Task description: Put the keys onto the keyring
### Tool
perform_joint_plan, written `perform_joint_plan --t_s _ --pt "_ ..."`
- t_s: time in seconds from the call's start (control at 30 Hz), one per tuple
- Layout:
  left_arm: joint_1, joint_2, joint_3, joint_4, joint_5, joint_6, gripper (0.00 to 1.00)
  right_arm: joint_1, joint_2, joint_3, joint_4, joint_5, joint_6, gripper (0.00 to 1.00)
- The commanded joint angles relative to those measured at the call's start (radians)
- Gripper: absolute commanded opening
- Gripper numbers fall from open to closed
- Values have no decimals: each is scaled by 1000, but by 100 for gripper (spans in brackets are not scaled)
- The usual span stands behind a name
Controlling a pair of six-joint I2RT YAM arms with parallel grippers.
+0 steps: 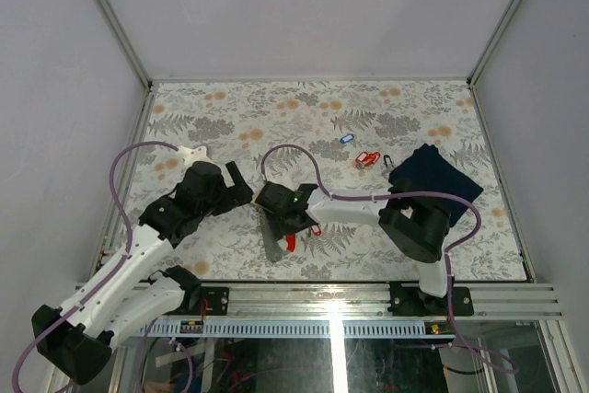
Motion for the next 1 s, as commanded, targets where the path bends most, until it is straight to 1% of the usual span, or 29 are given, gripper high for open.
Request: perform_joint_plan --t_s 0.0,0.07,0.23,0.33,0.4,0.67,0.77,0.87,0.97 --pt "6 -16 23 -9 -30 13 96 16 42 33 -18 44 21 65" --pt "5 -16 22 -10 -32 12 96 17 43 20 -18 47 25 61" --pt "5 -16 21 -10 -34 9 96 18 17 -42 6 22 32 40" --pt "5 -15 22 -10 -30 5 96 18 -13 -97 9 20 38 32" --pt "5 -15 18 -9 -25 -2 96 17 -47 -160 15 22 46 29" --pt "5 13 -27 52 67 -7 96 17 -197 -323 -8 61 80 27" --pt "4 47 -37 84 119 8 94 18 -244 -365 16 40 52 27" --pt "2 80 -53 129 176 29 91 18 -298 -394 57 4 10 31" --pt "-5 106 -76 161 193 44 90 18 -380 -427 123 -41 -17 35"
